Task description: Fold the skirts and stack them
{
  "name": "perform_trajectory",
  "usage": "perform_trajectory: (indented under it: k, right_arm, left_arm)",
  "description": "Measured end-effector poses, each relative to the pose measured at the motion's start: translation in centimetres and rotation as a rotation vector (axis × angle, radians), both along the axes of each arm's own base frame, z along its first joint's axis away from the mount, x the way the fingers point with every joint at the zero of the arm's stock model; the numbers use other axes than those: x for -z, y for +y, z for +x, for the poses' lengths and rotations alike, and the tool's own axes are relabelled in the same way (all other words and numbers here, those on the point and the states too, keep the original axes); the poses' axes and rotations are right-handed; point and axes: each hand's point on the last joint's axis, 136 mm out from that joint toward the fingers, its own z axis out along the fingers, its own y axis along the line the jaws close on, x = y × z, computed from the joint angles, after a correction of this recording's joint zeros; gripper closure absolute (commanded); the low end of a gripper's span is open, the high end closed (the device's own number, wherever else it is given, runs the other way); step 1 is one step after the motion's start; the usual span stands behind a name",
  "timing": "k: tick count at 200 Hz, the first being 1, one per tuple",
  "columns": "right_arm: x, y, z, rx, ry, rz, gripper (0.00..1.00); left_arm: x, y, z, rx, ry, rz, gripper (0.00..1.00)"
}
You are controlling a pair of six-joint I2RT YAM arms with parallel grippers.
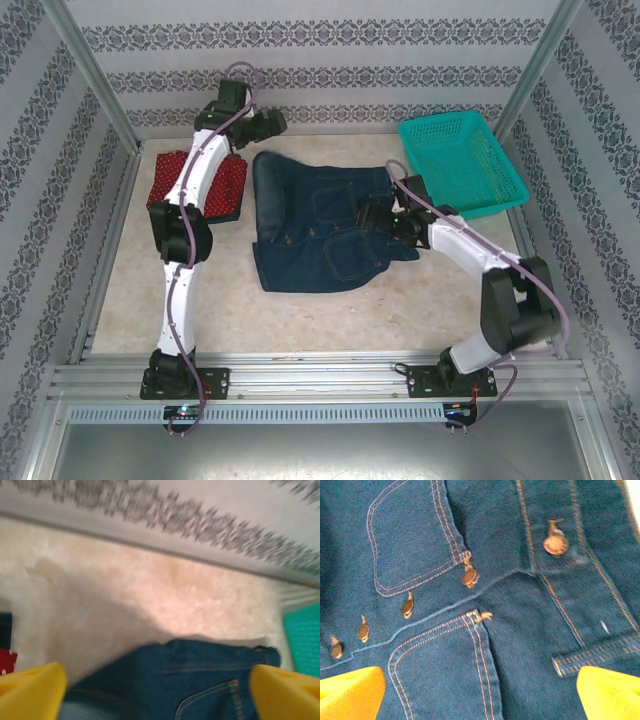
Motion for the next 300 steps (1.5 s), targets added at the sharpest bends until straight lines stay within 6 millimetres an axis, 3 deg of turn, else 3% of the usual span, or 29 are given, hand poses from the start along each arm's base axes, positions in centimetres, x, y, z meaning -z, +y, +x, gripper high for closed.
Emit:
perform_trajectory:
  k: [20, 31, 56, 83, 97, 112, 134, 150, 163, 182, 195, 228, 242, 257, 285, 300]
  right_arm:
    - [-0.3, -1.7, -1.9, 0.107, 0.002, 0.011, 0.02]
    - [0.1, -3.0, -3.1, 0.170, 0.015, 0.018, 0.03]
    - [2.7, -6.5, -5.3, 0.337, 0.079, 0.060, 0.08]
    - [5.7, -8.5, -6.9, 0.457, 0.170, 0.105, 0.12]
    - [6.2, -8.3, -6.8, 0.459, 0.187, 0.123, 0.13]
    - [6.6, -8.0, -6.4, 0.453, 0.195, 0.139, 0.13]
    - [6.8, -7.6, -5.8, 0.447, 0.199, 0.158, 0.12]
    - [6.6, -7.3, -5.2, 0.440, 0.193, 0.172, 0.12]
    - [6.2, -7.2, -4.8, 0.436, 0.183, 0.179, 0.12]
    - [6.0, -7.1, -4.5, 0.432, 0.171, 0.186, 0.13]
    - [6.0, -7.1, -4.5, 0.431, 0.171, 0.186, 0.18]
    - [5.9, -7.0, -4.4, 0.408, 0.162, 0.179, 0.67]
    - [5.9, -7.0, -4.4, 0.394, 0.158, 0.173, 0.84]
    - [5.9, -7.0, -4.5, 0.378, 0.152, 0.158, 0.99]
    - [4.9, -7.2, -5.0, 0.350, 0.129, 0.141, 1.00]
    - [3.7, -7.1, -5.0, 0.331, 0.102, 0.139, 1.00]
  left_arm:
    - [3.6, -2.2, -3.2, 0.061, 0.141, 0.031, 0.00]
    - [4.7, -3.9, -6.0, 0.106, 0.205, 0.038, 0.00]
    - [4.4, -6.1, -13.7, 0.175, 0.279, 0.029, 0.00]
    - [1.7, -4.0, -19.9, 0.115, 0.226, -0.011, 0.00]
    - [1.9, -2.4, -22.5, 0.057, 0.218, -0.022, 0.04]
    - [4.2, -1.0, -25.4, 0.000, 0.269, -0.023, 0.10]
    - [9.7, 0.1, -29.7, -0.051, 0.423, -0.015, 0.22]
    - [12.7, -0.1, -32.6, -0.065, 0.530, -0.024, 0.32]
    - [13.9, -0.8, -34.2, -0.054, 0.577, -0.037, 0.43]
    - [14.5, -2.1, -35.0, -0.032, 0.591, -0.062, 0.65]
    - [14.3, -2.8, -34.9, -0.024, 0.586, -0.088, 1.00]
    - [12.6, -3.1, -33.6, -0.028, 0.543, -0.096, 1.00]
    - [10.6, -2.9, -32.8, -0.030, 0.496, -0.083, 1.00]
    - [7.0, -2.7, -31.8, -0.023, 0.416, -0.067, 1.00]
    - [-1.2, -2.2, -29.2, 0.004, 0.237, -0.050, 1.00]
    - [-4.7, -1.9, -27.4, 0.014, 0.157, -0.040, 1.00]
